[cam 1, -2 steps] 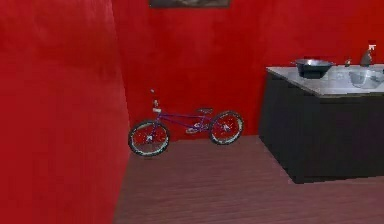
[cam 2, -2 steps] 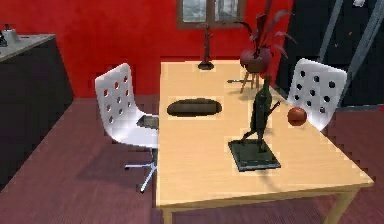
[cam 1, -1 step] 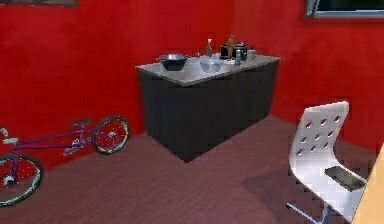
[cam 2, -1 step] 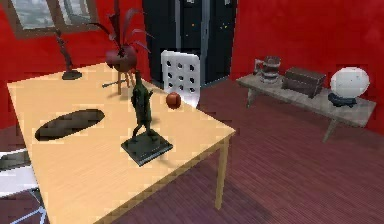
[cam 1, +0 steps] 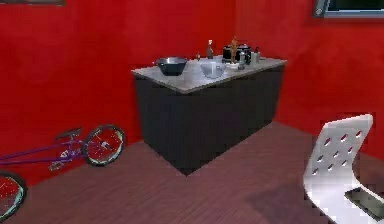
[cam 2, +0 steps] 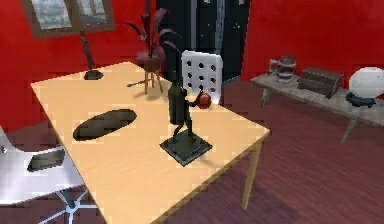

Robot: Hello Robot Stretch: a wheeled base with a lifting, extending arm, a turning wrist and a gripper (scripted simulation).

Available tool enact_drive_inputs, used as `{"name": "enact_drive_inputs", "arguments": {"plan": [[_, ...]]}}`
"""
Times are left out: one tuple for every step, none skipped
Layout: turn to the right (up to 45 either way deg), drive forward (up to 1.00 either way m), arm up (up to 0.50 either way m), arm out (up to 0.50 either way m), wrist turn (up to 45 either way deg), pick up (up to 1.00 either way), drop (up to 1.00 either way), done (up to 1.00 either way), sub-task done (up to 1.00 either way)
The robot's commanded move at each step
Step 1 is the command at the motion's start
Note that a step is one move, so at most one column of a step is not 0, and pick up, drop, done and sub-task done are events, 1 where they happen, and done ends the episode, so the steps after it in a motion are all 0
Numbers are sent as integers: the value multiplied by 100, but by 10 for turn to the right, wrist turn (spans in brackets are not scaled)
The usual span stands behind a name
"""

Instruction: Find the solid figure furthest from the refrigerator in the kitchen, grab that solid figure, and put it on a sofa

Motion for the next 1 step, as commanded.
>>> {"name": "enact_drive_inputs", "arguments": {"plan": [[-390,0,0,0,0,0,0,0,0]]}}
